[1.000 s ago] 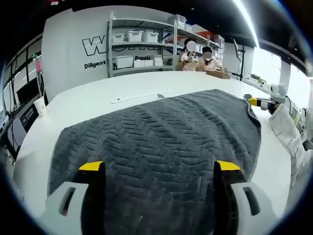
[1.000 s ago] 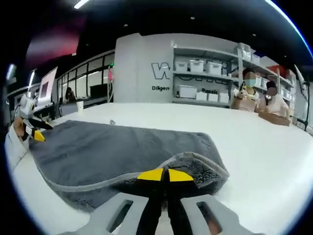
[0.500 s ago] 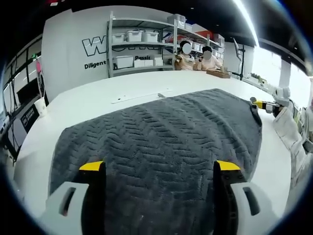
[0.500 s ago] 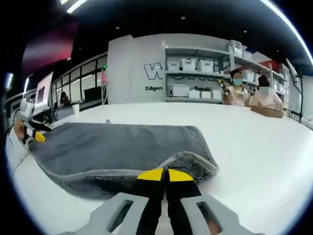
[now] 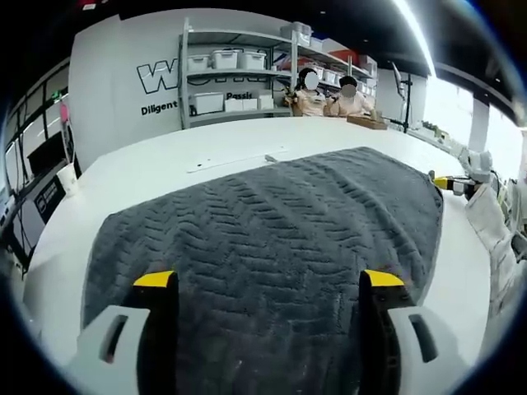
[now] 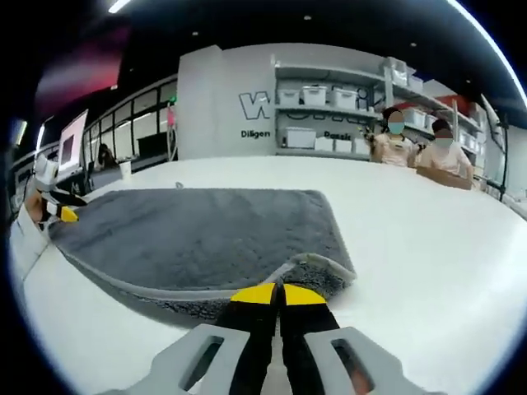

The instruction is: Open the folded towel by lifting each exposed corner and separating the folded layers until the towel lies flat within the target outline without major curled edges

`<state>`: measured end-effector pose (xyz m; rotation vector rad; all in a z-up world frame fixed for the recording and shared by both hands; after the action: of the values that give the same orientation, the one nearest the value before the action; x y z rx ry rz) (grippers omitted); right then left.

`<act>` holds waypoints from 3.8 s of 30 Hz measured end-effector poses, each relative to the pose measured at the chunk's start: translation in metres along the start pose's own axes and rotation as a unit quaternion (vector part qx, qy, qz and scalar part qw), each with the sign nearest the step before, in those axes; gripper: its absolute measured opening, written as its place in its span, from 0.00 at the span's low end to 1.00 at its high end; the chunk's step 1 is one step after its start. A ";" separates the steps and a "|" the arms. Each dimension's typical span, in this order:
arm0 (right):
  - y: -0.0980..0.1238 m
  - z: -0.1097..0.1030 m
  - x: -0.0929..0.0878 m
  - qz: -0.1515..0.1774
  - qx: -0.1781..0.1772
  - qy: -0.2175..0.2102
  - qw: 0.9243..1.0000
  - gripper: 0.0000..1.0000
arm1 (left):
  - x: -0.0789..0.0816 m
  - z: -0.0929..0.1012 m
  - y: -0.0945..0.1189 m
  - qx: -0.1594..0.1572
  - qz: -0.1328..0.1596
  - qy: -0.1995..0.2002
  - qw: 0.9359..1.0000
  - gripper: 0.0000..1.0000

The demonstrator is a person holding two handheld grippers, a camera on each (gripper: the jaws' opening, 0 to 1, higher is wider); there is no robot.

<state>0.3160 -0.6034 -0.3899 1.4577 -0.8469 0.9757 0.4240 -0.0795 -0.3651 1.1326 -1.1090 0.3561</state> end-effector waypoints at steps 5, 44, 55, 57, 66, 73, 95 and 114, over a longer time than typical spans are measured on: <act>0.004 -0.001 -0.003 -0.014 -0.004 0.007 1.000 0.00 | 0.000 0.001 0.000 -0.002 -0.003 -0.003 1.000 0.89; 0.021 0.002 0.025 0.023 -0.078 0.015 0.997 0.34 | -0.002 0.002 0.003 0.000 -0.008 -0.009 1.000 0.89; 0.009 -0.001 0.010 -0.054 -0.056 0.066 0.995 0.26 | -0.002 0.000 0.002 0.003 -0.015 -0.012 1.000 0.89; 0.015 0.001 0.007 -0.048 -0.052 0.050 0.996 0.26 | -0.002 0.001 0.002 0.004 -0.017 -0.014 1.000 0.88; 0.023 0.002 0.000 -0.072 -0.045 0.053 0.995 0.20 | -0.003 0.000 0.002 0.006 -0.020 -0.016 1.000 0.89; 0.025 0.005 -0.009 -0.070 -0.037 0.030 0.996 0.18 | -0.003 0.000 0.002 0.005 -0.022 -0.014 1.000 0.88; 0.037 -0.003 0.004 -0.017 -0.025 0.041 0.999 0.39 | -0.006 -0.008 0.021 0.016 0.011 0.010 1.000 0.91; 0.003 -0.024 0.001 -0.040 0.047 0.052 0.997 0.75 | -0.062 -0.017 0.084 0.091 0.061 0.078 0.991 0.99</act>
<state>0.3106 -0.5804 -0.3874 1.4960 -0.6702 1.0321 0.3439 -0.0108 -0.3723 1.1774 -1.0245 0.6411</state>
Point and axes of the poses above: the point that each gripper's makers call its tool centre point, and the gripper's own axes: y roughly backward along the fingers, z roughly to its right, x roughly out of its top, the point moved 10 cm from there along y, roughly backward along the fingers, and after that the axes turned 2 degrees about x, right-handed, at the moved point
